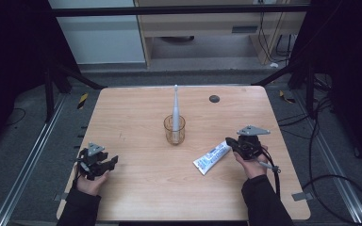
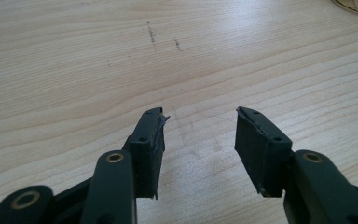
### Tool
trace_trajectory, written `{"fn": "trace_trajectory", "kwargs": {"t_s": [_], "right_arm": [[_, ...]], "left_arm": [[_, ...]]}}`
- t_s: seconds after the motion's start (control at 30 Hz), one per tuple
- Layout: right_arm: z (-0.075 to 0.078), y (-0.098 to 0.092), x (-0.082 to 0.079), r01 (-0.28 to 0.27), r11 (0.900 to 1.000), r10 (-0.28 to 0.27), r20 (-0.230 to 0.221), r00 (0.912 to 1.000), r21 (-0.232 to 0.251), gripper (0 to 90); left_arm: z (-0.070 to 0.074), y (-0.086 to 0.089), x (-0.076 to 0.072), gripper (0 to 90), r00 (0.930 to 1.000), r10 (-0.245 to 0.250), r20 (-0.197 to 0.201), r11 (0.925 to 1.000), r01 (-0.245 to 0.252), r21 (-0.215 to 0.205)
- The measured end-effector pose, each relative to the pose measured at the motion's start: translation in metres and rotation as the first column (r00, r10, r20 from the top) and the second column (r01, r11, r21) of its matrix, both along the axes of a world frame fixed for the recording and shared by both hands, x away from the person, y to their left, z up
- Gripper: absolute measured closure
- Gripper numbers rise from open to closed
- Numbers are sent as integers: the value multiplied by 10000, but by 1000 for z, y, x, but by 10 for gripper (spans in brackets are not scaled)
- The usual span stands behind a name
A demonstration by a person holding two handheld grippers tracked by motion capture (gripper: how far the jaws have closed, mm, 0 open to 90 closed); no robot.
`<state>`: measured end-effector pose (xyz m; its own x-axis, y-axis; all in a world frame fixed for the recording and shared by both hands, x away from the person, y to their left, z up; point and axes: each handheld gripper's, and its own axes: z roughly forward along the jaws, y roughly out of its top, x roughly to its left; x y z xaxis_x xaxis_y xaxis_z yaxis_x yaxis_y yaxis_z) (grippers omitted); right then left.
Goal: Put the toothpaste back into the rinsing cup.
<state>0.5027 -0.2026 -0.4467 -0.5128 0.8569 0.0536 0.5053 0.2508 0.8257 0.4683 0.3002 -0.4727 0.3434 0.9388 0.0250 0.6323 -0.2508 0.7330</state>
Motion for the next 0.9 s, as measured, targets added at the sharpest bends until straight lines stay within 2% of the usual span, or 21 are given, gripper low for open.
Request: {"fn": "trace_trajectory", "kwargs": {"t_s": [0.2, 0.57, 0.63, 0.9], "right_arm": [[4, 1, 17, 196, 9998, -196, 73, 9998, 11, 900], [-7, 5, 44, 327, 9994, -330, -183, 9993, -129, 900], [-10, 6, 47, 297, 9995, -300, -281, 9992, -110, 900], [-24, 7, 54, 139, 9981, -188, -830, 9964, -599, 900]], "left_arm": [[0, 0, 0, 515, 10000, 2, 11, 10000, -2, -6], [0, -1, 0, 515, 10000, -5, 18, 10000, 5, 2], [0, -1, 0, 515, 10000, -16, 28, 10000, 16, 0], [0, 0, 1, 515, 10000, -22, 16, 10000, 22, 3]]}}
